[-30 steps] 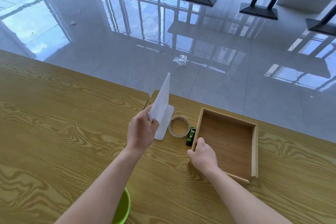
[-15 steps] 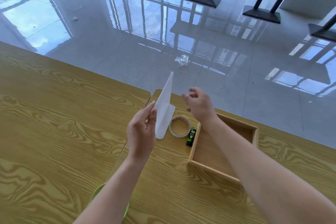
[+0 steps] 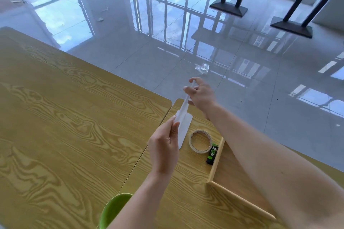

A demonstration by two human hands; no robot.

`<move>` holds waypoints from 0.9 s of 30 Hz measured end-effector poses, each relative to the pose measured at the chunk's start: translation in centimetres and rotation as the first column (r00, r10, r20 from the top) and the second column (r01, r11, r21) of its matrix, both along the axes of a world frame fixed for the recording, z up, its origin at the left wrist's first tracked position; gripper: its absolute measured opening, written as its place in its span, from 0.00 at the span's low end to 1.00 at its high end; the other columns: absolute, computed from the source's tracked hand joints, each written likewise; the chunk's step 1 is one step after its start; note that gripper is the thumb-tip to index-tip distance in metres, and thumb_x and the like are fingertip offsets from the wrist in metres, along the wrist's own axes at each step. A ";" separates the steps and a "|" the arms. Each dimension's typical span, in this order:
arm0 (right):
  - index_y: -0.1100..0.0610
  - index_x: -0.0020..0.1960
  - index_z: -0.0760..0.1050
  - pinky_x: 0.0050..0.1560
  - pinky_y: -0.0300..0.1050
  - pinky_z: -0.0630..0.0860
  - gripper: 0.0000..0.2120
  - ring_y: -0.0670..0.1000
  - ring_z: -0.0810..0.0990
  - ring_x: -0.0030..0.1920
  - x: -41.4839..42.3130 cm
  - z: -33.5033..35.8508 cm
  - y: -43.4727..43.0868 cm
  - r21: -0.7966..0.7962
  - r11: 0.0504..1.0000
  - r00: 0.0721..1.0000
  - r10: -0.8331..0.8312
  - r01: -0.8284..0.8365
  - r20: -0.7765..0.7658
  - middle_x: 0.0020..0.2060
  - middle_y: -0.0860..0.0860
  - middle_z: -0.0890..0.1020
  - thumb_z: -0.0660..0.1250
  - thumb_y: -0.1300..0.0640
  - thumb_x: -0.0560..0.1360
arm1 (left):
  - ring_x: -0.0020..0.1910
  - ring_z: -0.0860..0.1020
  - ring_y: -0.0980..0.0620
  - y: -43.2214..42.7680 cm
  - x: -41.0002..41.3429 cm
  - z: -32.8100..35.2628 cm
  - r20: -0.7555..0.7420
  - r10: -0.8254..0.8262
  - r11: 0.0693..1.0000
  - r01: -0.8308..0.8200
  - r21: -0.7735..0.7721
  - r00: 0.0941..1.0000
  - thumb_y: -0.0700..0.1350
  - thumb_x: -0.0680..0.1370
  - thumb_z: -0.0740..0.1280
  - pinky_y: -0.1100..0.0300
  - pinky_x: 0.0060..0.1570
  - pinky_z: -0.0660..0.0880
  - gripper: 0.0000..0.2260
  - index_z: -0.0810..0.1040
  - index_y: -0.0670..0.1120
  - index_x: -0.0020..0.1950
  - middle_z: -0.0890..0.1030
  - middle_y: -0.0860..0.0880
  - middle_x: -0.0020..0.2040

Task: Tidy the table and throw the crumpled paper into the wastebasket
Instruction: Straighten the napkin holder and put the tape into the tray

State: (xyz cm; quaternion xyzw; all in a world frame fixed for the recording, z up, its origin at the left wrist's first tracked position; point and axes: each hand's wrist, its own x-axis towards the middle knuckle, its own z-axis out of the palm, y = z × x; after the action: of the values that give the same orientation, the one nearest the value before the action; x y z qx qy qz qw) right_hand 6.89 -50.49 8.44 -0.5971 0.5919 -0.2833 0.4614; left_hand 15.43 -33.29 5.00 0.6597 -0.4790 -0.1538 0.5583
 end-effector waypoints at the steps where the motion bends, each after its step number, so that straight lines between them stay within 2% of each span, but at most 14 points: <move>1: 0.49 0.60 0.73 0.53 0.60 0.81 0.14 0.50 0.80 0.39 0.1 -0.1 -0.1 -0.005 1.000 1.000 -0.004 0.004 0.000 0.40 0.48 0.78 0.69 0.50 0.76 | 0.55 0.82 0.57 -0.2 0.2 0.0 0.003 0.008 1.000 -0.008 -0.002 1.000 0.46 0.82 0.63 0.56 0.50 0.80 0.13 0.82 0.43 0.61 0.85 0.51 0.55; 4: 0.49 0.60 0.73 0.52 0.61 0.81 0.14 0.53 0.81 0.43 0.4 -0.3 -0.3 -0.007 1.000 1.000 -0.016 0.016 0.010 0.42 0.49 0.78 0.68 0.49 0.76 | 0.54 0.82 0.58 -0.5 0.5 0.1 0.036 0.018 1.000 -0.018 -0.005 0.999 0.47 0.81 0.63 0.65 0.49 0.78 0.13 0.82 0.43 0.60 0.85 0.51 0.55; 6: 0.49 0.60 0.73 0.53 0.61 0.81 0.14 0.56 0.81 0.47 0.5 -0.3 -0.3 -0.012 1.000 1.000 -0.025 0.025 0.004 0.44 0.51 0.79 0.67 0.48 0.76 | 0.52 0.82 0.57 -0.7 0.7 0.0 0.044 0.023 1.000 -0.023 0.007 0.999 0.47 0.81 0.62 0.67 0.48 0.76 0.13 0.83 0.44 0.59 0.85 0.52 0.54; 10: 0.49 0.61 0.72 0.52 0.61 0.81 0.14 0.57 0.80 0.50 1.0 -0.4 -0.4 -0.036 0.999 0.999 -0.034 0.034 -0.017 0.52 0.55 0.79 0.67 0.48 0.77 | 0.51 0.83 0.56 -0.9 1.1 -0.1 0.063 0.025 0.999 -0.027 0.021 0.998 0.47 0.82 0.62 0.66 0.46 0.76 0.13 0.83 0.44 0.58 0.85 0.52 0.53; 15: 0.49 0.61 0.72 0.54 0.61 0.81 0.15 0.56 0.80 0.51 1.5 -0.5 -0.6 -0.025 0.999 0.999 -0.043 0.043 -0.001 0.51 0.54 0.79 0.67 0.47 0.77 | 0.52 0.83 0.55 -1.0 1.6 -0.1 0.065 0.024 1.000 -0.025 0.010 0.998 0.47 0.82 0.63 0.62 0.47 0.78 0.13 0.83 0.43 0.59 0.85 0.51 0.54; 20: 0.50 0.61 0.72 0.53 0.61 0.81 0.14 0.56 0.80 0.51 1.8 -0.5 -0.5 -0.028 0.998 0.998 -0.054 0.054 0.014 0.52 0.55 0.79 0.67 0.47 0.77 | 0.52 0.83 0.55 -1.1 1.7 -0.1 0.066 0.026 0.999 -0.027 0.019 0.997 0.47 0.82 0.63 0.65 0.47 0.77 0.13 0.83 0.44 0.59 0.85 0.51 0.54; 27: 0.49 0.61 0.72 0.52 0.60 0.81 0.14 0.54 0.81 0.49 1.5 -0.7 -0.5 -0.027 0.998 0.998 -0.053 0.054 0.023 0.51 0.54 0.80 0.67 0.47 0.77 | 0.53 0.83 0.56 -1.1 1.8 -0.2 0.064 0.013 1.000 -0.013 0.002 0.998 0.47 0.81 0.63 0.63 0.47 0.78 0.13 0.83 0.44 0.59 0.85 0.51 0.55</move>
State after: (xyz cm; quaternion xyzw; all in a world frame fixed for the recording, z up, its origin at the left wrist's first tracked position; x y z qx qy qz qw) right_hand 8.44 -51.03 7.77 -0.5842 0.5984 -0.3105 0.4519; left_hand 17.24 -34.35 4.75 0.6681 -0.4921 -0.1296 0.5429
